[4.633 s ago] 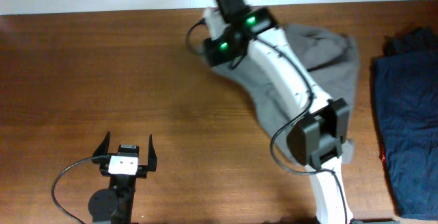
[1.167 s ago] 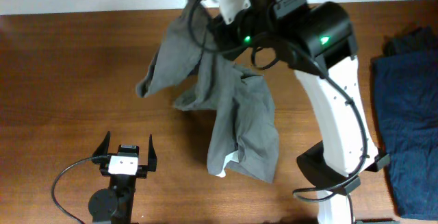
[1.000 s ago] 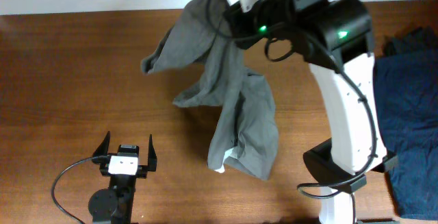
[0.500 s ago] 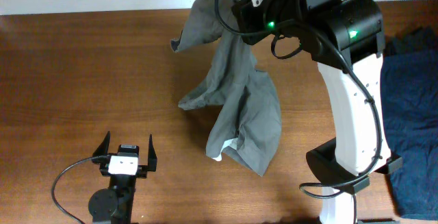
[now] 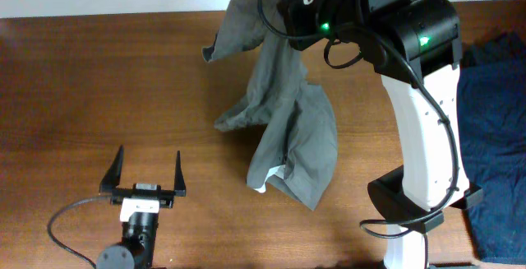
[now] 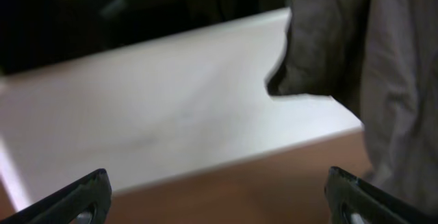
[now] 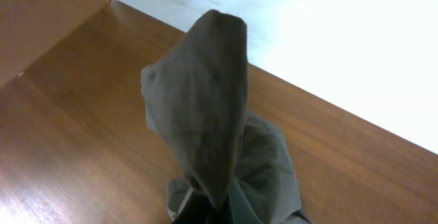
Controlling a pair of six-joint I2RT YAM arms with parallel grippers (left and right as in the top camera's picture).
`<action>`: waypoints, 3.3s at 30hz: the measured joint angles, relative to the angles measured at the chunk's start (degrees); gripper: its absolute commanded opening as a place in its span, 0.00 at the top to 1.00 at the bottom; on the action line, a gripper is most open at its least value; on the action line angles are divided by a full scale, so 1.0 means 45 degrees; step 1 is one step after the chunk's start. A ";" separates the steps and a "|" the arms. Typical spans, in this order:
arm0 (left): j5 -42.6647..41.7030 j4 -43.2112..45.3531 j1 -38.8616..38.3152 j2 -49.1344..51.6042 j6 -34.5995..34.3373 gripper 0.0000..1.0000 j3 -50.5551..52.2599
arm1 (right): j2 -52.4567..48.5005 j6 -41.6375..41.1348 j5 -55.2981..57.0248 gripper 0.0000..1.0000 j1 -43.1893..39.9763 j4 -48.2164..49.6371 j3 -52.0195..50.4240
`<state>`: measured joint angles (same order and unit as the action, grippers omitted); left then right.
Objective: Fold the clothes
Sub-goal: 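Lift the grey garment high with the right gripper to let it hang, then grasp the hanging garment's left edge with the left gripper, then lower the garment onto the table with both grippers and release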
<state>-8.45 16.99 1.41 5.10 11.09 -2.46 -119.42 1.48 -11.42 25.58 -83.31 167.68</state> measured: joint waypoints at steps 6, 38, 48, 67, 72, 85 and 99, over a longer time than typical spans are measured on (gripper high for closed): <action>-0.0631 -0.4051 0.0000 0.4425 -0.0670 0.01 -0.4226 | 0.0000 0.0010 0.0005 0.93 0.0000 0.0335 -0.0005; -0.9107 -0.3711 -0.0005 2.0614 -1.7136 0.01 -1.0535 | 0.0000 0.0000 0.0913 0.93 -0.0005 0.0287 -0.0005; -1.0826 -0.5479 -0.0005 2.0788 -1.8846 0.01 -1.0564 | 0.0000 0.0010 0.0913 0.93 0.0000 0.0287 -0.0005; -1.0467 -0.2307 -0.0015 2.3057 -1.9365 0.16 -1.0588 | 0.0000 -0.0748 0.0908 0.94 0.0000 0.0238 -0.0005; -1.0457 -0.1127 -0.0015 2.3110 -1.9409 0.30 -1.0598 | 0.0000 -0.1044 0.0908 0.94 0.0000 0.0117 -0.0005; -1.0477 -0.1127 -0.0695 2.3110 -1.9482 0.24 -1.0598 | 0.0000 -0.1331 0.0767 0.93 0.0000 -0.0165 -0.0005; -1.0200 -0.0661 -0.0962 2.3134 -1.9487 0.86 -1.0598 | 0.0000 -0.1350 0.0714 0.93 0.0000 -0.0223 -0.0126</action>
<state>-54.35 14.02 -2.92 109.21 -76.60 -50.15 -119.42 -4.60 -8.21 25.58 -84.31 167.11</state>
